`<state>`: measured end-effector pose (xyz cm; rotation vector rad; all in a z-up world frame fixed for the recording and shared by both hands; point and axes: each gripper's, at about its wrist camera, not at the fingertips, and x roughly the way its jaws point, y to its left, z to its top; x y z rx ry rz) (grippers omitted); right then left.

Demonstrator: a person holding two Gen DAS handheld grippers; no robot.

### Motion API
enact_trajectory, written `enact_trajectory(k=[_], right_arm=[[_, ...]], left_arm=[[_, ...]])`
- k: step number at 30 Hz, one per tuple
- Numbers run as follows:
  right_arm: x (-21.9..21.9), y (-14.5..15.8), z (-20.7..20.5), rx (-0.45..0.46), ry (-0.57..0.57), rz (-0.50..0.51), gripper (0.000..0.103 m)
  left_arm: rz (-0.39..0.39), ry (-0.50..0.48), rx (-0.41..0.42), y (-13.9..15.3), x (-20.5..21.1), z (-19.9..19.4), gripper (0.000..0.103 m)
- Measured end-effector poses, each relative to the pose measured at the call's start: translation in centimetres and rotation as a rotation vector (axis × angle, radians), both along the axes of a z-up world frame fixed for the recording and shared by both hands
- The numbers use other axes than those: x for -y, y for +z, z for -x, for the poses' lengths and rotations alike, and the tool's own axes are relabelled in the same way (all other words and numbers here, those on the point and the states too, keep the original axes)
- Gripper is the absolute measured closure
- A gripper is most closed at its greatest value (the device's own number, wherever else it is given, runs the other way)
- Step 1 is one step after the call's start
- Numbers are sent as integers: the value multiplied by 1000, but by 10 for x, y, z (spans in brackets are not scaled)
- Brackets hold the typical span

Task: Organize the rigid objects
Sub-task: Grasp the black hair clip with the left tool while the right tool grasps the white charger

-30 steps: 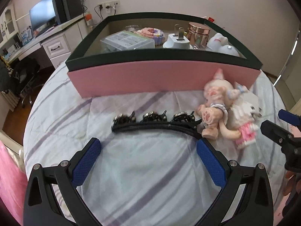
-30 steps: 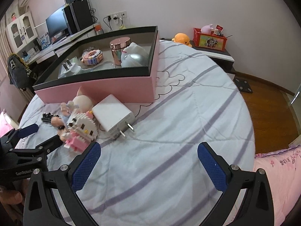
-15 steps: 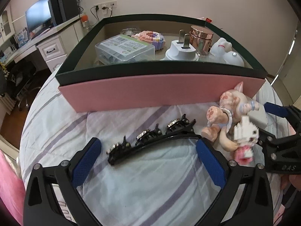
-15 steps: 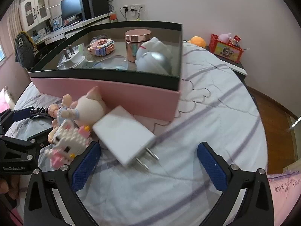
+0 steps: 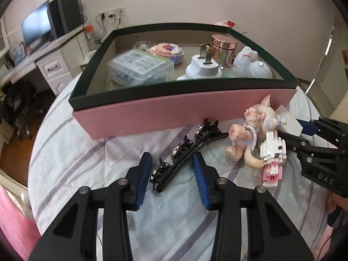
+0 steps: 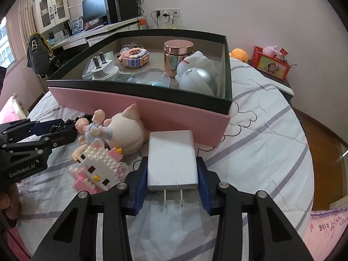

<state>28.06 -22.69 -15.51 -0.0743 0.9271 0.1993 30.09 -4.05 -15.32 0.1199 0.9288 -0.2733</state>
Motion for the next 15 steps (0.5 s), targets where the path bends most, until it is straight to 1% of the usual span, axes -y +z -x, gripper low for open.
enact_trajectory(k=[1,2,3,4,5,7,9,11,15], right_arm=[[0,0,0,-1,0,1,61],[0,0,-1,-1,-1,2,61],[0,0,-1,-2,-4,2,61],[0,0,0,-2,-7,0,61],[-1,0,0,-1,-10,-1,61],[-1,0,0,-2,-15,-4,61],[0,1,-1,-1,-24,-12,61],[0,1,-1,2,-28,-14,62],[-1,4,5,7,-26,-30,62]], left_arm=[[6,0,-3,-1,1,-2,29],[16,-3,3,0,2,-3,15],[15,-5,23,0,4,-5,15],[20,-11,17,-2,4,-8,19],[29,-18,-10,-6,5,-13,35],[7,-22,3,-7,9,-13,47],[8,-44,5,-5,11,-8,62],[27,-55,1,-5,10,-2,70],[105,-46,-18,-3,0,9,80]])
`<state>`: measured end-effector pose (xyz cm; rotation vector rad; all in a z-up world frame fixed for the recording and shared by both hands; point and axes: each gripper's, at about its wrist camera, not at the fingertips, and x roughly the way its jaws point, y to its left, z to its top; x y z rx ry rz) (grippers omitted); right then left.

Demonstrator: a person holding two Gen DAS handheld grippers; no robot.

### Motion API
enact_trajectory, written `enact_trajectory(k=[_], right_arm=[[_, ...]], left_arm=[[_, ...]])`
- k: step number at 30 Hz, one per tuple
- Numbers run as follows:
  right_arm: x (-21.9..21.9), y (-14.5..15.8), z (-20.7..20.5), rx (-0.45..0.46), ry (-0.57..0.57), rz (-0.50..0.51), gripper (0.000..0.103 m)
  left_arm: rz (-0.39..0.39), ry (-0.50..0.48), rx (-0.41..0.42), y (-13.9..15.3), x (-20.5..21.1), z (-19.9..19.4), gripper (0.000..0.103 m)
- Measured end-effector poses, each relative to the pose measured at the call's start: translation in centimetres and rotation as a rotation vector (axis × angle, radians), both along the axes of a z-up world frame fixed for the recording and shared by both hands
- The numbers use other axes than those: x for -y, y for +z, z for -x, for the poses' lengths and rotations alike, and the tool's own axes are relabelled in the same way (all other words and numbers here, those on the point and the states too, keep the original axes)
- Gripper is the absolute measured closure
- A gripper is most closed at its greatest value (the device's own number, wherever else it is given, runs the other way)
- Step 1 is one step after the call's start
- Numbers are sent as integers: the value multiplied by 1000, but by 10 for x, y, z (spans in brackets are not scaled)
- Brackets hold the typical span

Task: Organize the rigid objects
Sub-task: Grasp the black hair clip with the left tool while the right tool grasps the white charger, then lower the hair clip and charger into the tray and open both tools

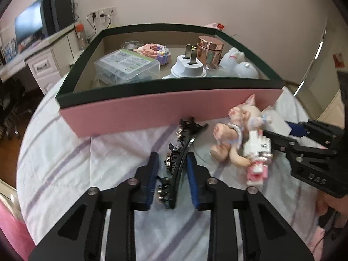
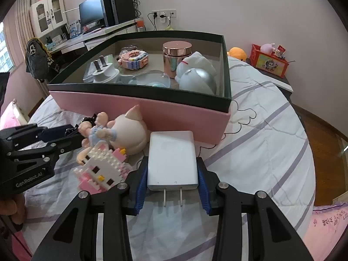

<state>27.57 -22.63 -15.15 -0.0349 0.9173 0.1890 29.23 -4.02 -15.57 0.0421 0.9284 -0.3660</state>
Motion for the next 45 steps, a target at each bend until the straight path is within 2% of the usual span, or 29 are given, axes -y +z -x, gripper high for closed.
enact_trajectory(k=[1,12,25,29,35,39,45], right_arm=[[0,1,2,1,0,-3,62],[1,13,18,19,-15,-18,62],[1,65,19,111,10,-64,62],[-3,80,5,140,25,-68,62],[-14,90,-33,159,50,-78,62],[-24,91,-68,148,68,-92,62],[-40,75,-117,112,84,-68,62]], left_arm=[[9,0,-4,0,-3,2,86],[19,10,22,9,-8,9,86],[35,40,147,73,-20,20,86],[37,44,184,93,-24,4,86],[46,48,206,106,-20,-31,86],[60,52,199,105,-15,-64,85],[74,65,150,83,-11,-111,85]])
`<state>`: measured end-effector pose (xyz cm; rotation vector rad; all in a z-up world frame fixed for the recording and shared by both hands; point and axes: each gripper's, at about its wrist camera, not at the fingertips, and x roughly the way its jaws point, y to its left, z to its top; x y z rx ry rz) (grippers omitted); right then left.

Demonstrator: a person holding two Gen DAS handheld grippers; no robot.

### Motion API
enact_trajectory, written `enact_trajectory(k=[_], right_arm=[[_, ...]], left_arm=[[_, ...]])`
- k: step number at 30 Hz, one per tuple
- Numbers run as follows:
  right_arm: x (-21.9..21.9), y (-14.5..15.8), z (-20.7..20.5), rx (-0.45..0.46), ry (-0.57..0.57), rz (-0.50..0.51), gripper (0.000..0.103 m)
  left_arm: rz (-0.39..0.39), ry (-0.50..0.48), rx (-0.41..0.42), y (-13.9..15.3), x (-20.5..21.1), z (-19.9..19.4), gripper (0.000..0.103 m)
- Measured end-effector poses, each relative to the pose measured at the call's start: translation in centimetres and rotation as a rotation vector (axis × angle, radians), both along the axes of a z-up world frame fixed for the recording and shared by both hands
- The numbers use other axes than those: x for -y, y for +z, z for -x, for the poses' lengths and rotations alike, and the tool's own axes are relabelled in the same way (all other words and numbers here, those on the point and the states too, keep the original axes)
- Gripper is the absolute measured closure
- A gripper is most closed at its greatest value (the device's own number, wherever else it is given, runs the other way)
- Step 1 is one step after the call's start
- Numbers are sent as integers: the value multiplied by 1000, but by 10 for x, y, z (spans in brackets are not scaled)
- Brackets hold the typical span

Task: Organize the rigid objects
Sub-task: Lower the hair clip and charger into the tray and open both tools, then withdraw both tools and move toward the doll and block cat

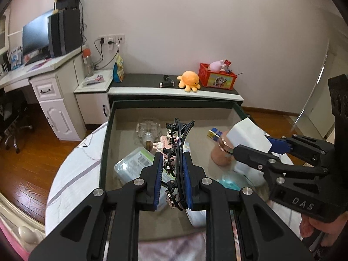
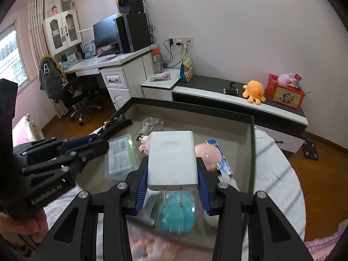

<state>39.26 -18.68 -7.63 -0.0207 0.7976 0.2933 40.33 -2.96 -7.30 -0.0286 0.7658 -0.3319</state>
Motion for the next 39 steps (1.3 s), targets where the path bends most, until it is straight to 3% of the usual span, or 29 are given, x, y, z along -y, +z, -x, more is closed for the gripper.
enact_trajectory(k=[10,11,12,14,16,18,20,21,28,39], right_arm=[[-17,-27,-27,-35,26,77,61],[-18,-27,-27,-31,25,87,61],[-19,-26,-26,-31,26,94,60],[-18,-25,-24,-23,17,106,53],[-13,-22,-21,-15,-1,97,32],[-7,-18,-16,-4,-21,70,16],[-1,-15,-11,-13,-41,46,12],[1,-13,-7,-10,-53,43,0],[23,8,37,45,-140,-71,0],[39,36,134,113,-222,-134,0]], left_arm=[[-5,12,-73,-38,1,-28,83],[-10,17,-73,-38,1,-27,74],[-14,24,-71,-37,1,-24,56],[-37,61,-52,-35,-4,-19,45],[-24,82,-42,-30,-12,-12,38],[-2,111,-39,-25,-22,-4,16],[22,133,-6,-15,-30,11,2],[27,142,17,-10,-33,19,0],[-31,162,93,18,-32,70,0],[-60,193,152,46,-25,152,0]])
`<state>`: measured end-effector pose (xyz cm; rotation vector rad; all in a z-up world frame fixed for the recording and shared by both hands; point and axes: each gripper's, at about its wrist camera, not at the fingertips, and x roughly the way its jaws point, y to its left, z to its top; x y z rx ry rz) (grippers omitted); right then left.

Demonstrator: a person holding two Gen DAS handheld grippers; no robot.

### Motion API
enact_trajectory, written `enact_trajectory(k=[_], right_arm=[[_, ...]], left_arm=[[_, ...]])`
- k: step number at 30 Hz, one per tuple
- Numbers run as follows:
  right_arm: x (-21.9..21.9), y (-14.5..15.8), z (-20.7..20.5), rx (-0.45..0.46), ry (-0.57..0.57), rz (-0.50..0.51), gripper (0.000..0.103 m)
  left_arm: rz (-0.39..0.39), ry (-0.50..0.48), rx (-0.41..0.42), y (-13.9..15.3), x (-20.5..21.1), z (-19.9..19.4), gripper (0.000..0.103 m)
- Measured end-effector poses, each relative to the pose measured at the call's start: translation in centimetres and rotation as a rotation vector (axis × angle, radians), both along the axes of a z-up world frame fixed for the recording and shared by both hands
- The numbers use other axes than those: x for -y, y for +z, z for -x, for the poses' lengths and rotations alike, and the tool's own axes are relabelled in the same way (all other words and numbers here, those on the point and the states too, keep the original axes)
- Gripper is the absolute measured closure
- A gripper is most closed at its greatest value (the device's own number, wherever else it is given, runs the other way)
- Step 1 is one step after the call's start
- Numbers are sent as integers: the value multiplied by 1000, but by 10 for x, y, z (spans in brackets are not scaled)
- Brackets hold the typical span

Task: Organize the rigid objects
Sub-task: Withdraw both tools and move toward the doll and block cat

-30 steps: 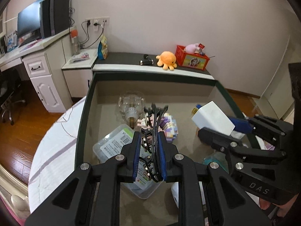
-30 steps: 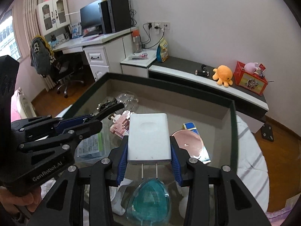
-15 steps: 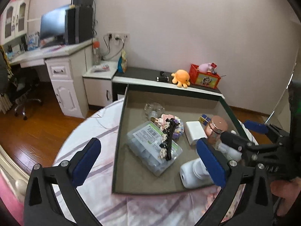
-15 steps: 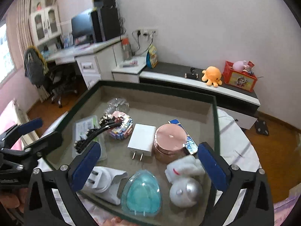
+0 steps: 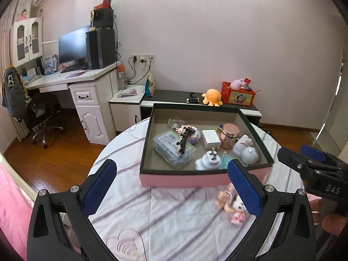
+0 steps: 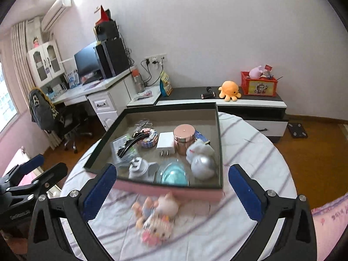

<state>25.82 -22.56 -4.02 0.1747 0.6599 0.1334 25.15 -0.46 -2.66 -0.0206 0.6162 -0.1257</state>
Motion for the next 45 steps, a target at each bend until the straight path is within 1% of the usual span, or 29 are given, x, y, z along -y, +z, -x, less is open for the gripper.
enact_trajectory(k=[4,11,17,22,25,34,45], right_arm=[[7,7,35,18,-36,-9,0],[12,14,86,49,-70,-5,0],[13,15,120,66,-101,-14,0],[10,18,146,92,-120,14,0],[7,22,159,107,-119,14,0],[9,27,175,134,-116,10,0],[13,21,169,110,-120,11,0]], left_arm=[[-1,7,16,6,0,27,0],[9,34,30,8,-2,70,0],[-2,39,31,7,1,100,0],[10,33,28,7,-1,121,0],[10,34,32,8,-2,129,0],[25,33,43,12,-4,147,0],[22,21,29,6,1,145,0]])
